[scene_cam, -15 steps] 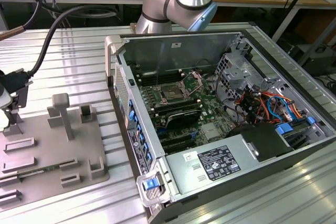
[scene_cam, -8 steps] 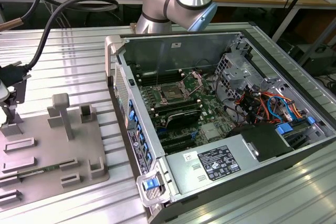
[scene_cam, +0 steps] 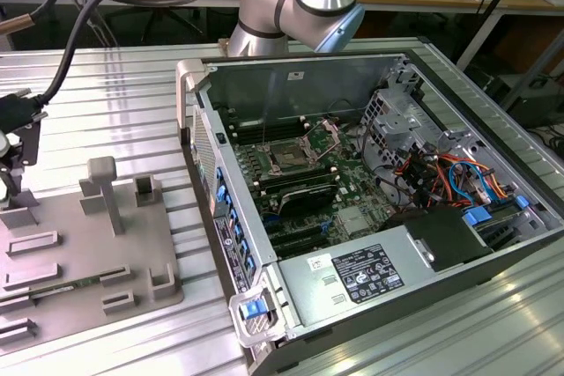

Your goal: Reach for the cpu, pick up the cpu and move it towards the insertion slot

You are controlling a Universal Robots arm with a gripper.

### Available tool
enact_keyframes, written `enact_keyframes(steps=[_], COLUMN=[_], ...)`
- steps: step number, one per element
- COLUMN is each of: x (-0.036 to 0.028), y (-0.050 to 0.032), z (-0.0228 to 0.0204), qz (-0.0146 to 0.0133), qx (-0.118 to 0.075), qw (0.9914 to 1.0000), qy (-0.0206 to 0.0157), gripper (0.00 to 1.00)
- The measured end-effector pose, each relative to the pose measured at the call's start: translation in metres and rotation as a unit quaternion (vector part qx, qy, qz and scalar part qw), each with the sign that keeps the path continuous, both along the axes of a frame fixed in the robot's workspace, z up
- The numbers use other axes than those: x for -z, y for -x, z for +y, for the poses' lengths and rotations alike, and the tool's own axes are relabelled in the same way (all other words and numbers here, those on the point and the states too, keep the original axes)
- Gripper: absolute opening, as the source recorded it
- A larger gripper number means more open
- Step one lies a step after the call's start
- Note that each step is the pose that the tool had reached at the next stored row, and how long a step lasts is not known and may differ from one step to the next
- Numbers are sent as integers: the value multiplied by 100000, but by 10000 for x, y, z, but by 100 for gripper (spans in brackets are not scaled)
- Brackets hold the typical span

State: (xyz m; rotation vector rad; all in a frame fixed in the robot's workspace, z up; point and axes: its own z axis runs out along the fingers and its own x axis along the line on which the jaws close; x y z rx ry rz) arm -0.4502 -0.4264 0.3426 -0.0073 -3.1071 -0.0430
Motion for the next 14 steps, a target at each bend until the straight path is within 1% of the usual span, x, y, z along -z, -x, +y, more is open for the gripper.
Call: enact_keyframes(steps=[8,14], x=[-91,-175], y=[-3,-7], z=[0,0], qz=[-1,0], qx=[0,-1], qw=[100000,100000], qy=[-1,0], gripper=[55,55])
